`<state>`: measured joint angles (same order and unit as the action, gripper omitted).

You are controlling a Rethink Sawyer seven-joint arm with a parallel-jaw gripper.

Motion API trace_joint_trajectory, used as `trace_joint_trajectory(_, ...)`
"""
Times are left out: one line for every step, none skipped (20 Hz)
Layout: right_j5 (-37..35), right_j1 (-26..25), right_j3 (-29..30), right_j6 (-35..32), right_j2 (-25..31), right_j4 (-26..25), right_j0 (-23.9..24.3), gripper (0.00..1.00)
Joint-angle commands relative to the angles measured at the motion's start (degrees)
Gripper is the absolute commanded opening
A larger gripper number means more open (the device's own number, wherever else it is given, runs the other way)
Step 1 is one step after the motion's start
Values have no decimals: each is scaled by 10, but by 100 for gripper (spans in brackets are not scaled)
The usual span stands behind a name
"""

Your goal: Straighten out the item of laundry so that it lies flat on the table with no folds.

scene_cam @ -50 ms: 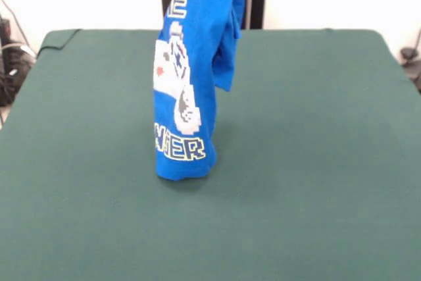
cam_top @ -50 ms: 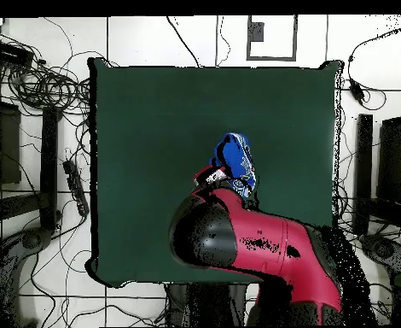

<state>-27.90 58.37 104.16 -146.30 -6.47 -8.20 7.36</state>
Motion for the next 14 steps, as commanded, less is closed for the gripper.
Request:
trace_joint_trajectory(42,-46,64,78,80,-53,19,0)
trace_joint_trajectory(40,-45,62,80,84,-59,24,0)
trace_joint_trajectory(40,-45,61,81,87,-64,29,0)
trace_joint_trajectory(40,-45,59,83,89,-70,35,0)
trace_joint_trajectory(39,-45,56,83,91,-76,38,0)
trace_joint_trajectory(36,-45,51,89,93,-83,45,0)
trace_joint_trajectory(33,-46,47,90,96,-88,50,0)
trace_joint_trajectory(29,-46,40,96,99,-95,56,0)
trace_joint_trajectory(24,-45,36,99,102,-99,61,0)
trace_joint_trajectory(17,-43,30,107,108,-103,70,0)
trace_joint_trajectory(11,-40,27,109,112,-106,76,0)
trace_joint_trajectory(1,-35,22,121,118,-108,88,0)
trace_joint_trajectory(-6,-31,18,127,124,-110,95,0)
trace_joint_trajectory(-19,-23,15,141,132,-109,109,0)
